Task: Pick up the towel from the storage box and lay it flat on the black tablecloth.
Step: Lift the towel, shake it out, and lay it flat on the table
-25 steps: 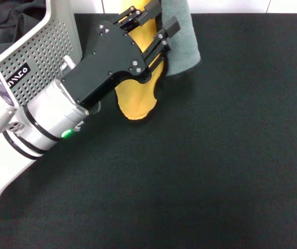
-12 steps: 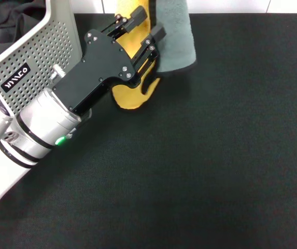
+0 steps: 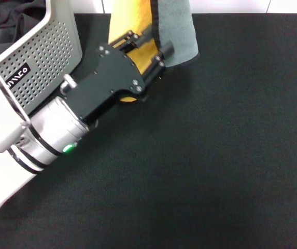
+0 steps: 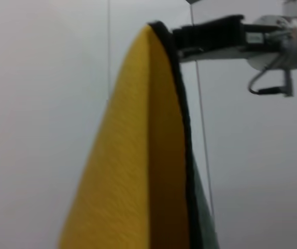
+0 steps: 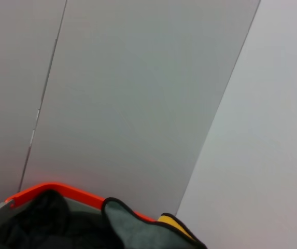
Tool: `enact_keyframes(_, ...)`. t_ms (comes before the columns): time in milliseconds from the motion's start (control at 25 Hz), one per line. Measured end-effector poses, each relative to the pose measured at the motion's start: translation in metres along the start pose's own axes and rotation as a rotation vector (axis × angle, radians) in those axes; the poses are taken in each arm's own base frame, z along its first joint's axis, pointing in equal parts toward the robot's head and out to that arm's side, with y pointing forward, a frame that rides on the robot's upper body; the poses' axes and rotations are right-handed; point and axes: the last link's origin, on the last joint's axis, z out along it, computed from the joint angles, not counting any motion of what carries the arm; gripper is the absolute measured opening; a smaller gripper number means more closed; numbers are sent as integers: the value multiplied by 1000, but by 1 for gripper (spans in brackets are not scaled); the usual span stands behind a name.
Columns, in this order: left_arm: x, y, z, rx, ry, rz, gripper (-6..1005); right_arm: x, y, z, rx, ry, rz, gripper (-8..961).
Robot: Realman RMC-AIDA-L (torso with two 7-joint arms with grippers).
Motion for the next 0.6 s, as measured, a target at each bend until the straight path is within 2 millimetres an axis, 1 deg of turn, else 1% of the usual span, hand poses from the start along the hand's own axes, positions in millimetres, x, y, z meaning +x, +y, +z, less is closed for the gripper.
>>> enact_keyframes(240,-9,1,1,-2,-62,-5,412,-1,-2,0,11,-6,-6,16)
enact_keyframes(600,-12,1,-3,8,-80,-10,411,-2,-4,-3,30,-12,-7,16)
